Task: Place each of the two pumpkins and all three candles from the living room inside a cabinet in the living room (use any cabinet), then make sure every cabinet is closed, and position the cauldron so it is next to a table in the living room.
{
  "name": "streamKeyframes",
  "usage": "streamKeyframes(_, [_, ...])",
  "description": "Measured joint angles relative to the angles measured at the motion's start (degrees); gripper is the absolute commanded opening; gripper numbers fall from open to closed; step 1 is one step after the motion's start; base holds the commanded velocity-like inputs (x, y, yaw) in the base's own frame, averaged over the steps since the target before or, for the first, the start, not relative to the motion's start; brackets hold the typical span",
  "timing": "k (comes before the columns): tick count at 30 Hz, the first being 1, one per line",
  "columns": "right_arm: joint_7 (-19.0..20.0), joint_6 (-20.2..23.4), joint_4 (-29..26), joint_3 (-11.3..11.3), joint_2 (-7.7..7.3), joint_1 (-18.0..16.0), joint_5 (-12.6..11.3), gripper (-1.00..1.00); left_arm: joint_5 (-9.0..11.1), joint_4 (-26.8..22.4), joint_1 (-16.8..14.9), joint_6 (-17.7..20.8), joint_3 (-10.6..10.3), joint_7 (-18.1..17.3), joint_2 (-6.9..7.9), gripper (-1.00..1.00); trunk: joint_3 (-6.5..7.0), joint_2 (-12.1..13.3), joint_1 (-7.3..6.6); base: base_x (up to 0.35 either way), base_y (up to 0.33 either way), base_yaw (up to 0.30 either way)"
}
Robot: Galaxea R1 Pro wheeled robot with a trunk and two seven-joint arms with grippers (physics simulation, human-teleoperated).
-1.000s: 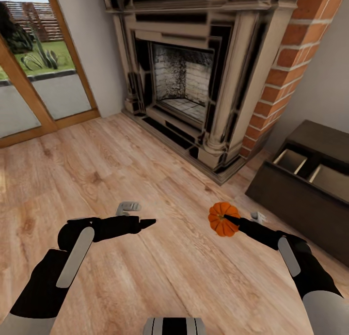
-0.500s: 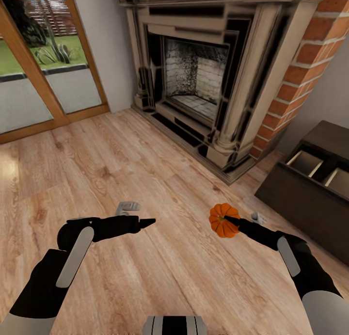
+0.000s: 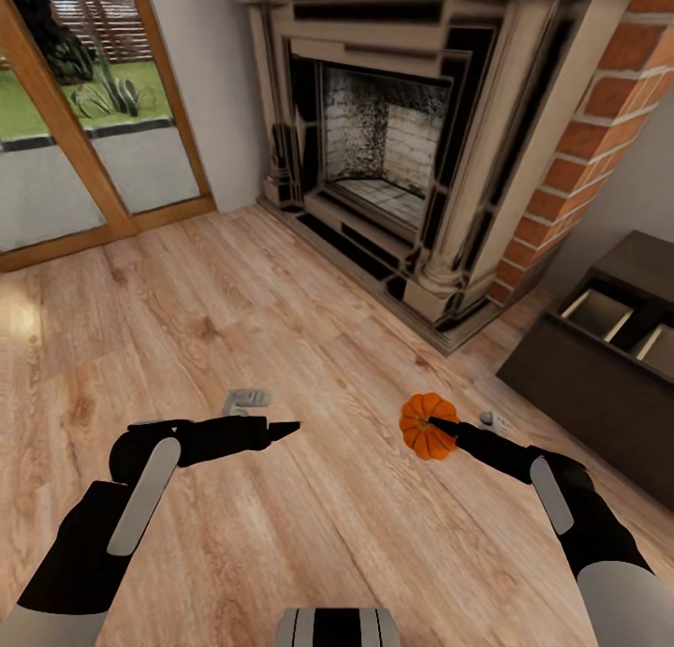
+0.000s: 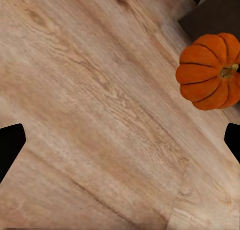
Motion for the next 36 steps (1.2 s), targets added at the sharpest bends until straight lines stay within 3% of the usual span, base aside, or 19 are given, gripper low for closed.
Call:
streamKeyframes(4, [-0.2,-0.1,0.0,0.0,0.06,0.0,0.0,-1.0,0.2,0.0,0.0,0.0,0.0,0.0,0.16,1.0,0.04,0.0,0.0,0.0,0.0,0.245])
streamKeyframes(9, [-0.2,-0.2,0.0,0.3,0.76,0.0,0.0,-1.0,0.6,0.1,0.0,0.0,0.3,0.0,0.33,1.0,1.16,0.1,-0.13,0.0,0.0,0.274])
streamKeyframes(13, [-2.1,-0.5,-0.1,1.3,1.23,0.0,0.4,-1.0,0.2,0.5,-0.2,0.0,2.1,0.1,0.36,1.0,2.05,0.1,-0.23,0.0,0.0,0.284])
streamKeyframes(17, [-6.1,-0.5,-0.1,2.9,2.39,0.0,0.3,-1.0,-0.2,0.7,-0.4,0.0,5.2,0.4,0.43,1.0,2.94,0.2,-0.34,0.0,0.0,0.287])
streamKeyframes(19, [-8.3,-0.6,-0.1,3.6,2.99,0.0,0.4,-1.0,-0.4,1.0,-0.5,0.0,6.0,2.3,0.43,1.0,3.38,0.2,-0.39,0.0,0.0,0.283])
streamKeyframes(20, [-9.9,-0.6,-0.1,3.9,3.24,0.0,0.4,-1.0,-0.5,1.6,-0.5,0.0,6.3,5.1,0.41,1.0,3.6,0.2,-0.41,0.0,0.0,0.262])
streamKeyframes(21, [-12.4,-0.8,-0.1,4.2,3.53,0.0,0.6,-1.0,-0.7,2.9,-0.5,-0.1,6.5,11.2,0.39,1.0,3.81,0.2,-0.44,0.0,0.0,0.255])
streamKeyframes(24, [-16.0,-1.8,-0.1,4.7,3.94,0.0,0.3,-1.0,-1.2,4.3,-0.5,-0.1,6.7,18.6,0.27,1.0,4.39,0.3,-0.52,0.0,0.0,0.23])
streamKeyframes(27, [-24.2,-3.5,-0.1,7.1,4.76,0.0,0.3,-1.0,-1.5,7.8,-0.6,0.0,6.8,24.9,0.29,1.0,4.91,0.3,-0.59,0.0,0.0,0.193])
streamKeyframes(29, [-28.4,-3.8,-0.1,8.7,5.15,-0.1,0.1,-1.0,-1.4,9.5,-0.6,0.0,6.9,26.3,0.31,1.0,5.24,0.3,-0.64,0.0,0.0,0.161])
streamKeyframes(31, [-35.0,-4.1,-0.1,11.9,6.15,-0.1,0.3,-1.0,-1.4,11.5,-0.5,-0.3,6.9,27.6,0.36,1.0,5.56,0.4,-0.69,0.0,0.0,0.122])
streamKeyframes(34, [-46.4,-4.2,-0.1,17.4,7.23,-0.1,1.1,-1.0,-2.0,15.3,-0.3,-6.5,6.9,28.6,0.81,1.0,6.09,0.4,-0.77,0.0,0.0,0.065])
streamKeyframes(36, [-50.8,-4.5,-0.1,19.0,7.51,-0.1,1.0,-1.0,-2.6,17.4,-0.2,-9.9,6.8,28.8,1.19,1.0,6.5,0.4,-0.83,0.0,0.0,0.031])
